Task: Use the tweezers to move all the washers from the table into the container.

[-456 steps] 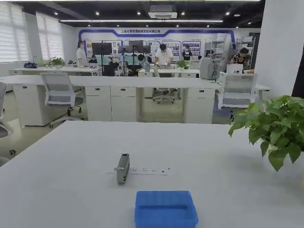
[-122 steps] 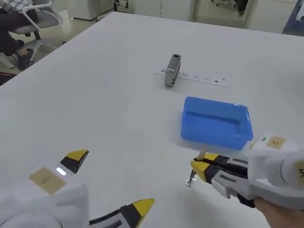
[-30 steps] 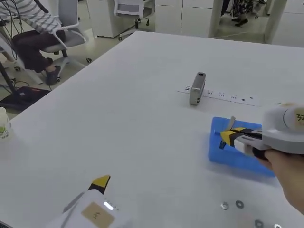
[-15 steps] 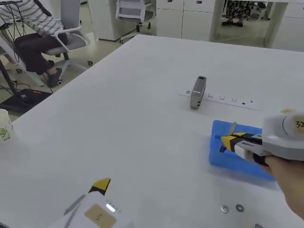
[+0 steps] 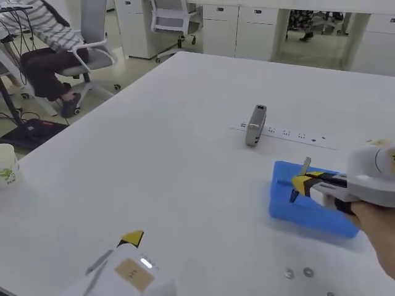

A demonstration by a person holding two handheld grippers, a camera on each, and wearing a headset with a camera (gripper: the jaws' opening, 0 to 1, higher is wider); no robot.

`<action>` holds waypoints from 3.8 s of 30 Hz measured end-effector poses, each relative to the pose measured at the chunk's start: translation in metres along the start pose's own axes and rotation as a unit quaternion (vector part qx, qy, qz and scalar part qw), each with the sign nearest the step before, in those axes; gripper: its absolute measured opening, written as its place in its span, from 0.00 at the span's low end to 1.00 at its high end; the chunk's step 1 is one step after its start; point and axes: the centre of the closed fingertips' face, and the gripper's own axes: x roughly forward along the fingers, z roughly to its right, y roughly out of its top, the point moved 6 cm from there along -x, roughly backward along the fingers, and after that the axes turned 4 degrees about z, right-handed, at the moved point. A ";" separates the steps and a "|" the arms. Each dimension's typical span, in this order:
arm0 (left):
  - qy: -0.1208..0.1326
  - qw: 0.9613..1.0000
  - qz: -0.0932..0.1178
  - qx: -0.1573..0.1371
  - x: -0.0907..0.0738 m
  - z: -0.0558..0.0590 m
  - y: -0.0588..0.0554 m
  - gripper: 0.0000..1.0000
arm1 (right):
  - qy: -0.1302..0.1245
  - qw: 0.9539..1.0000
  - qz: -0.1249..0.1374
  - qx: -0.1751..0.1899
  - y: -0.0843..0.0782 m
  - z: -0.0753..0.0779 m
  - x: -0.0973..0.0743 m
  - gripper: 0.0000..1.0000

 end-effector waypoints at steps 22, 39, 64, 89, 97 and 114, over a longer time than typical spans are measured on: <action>-0.003 1.000 0.002 0.003 0.000 0.001 0.001 0.95 | 0.020 0.999 0.034 -0.005 0.006 -0.051 -0.059 0.02; -0.004 1.000 -0.002 0.005 0.001 0.001 0.002 0.95 | 0.019 0.999 0.021 0.041 -0.023 -0.068 -0.067 0.02; 0.003 1.000 -0.005 0.005 0.000 -0.001 0.000 0.94 | 0.018 0.998 -0.009 0.065 -0.058 -0.080 -0.065 0.02; 0.004 1.000 -0.009 0.009 0.001 -0.001 -0.001 0.94 | 0.015 0.999 -0.037 -0.020 -0.057 -0.106 -0.076 0.00; 0.003 1.000 -0.012 0.012 0.001 0.000 -0.002 0.94 | 0.012 0.999 -0.052 0.005 -0.054 -0.095 -0.072 0.00; 0.001 1.000 -0.020 0.017 0.001 0.001 -0.003 0.94 | 0.014 0.999 -0.013 0.036 -0.022 -0.078 -0.082 0.00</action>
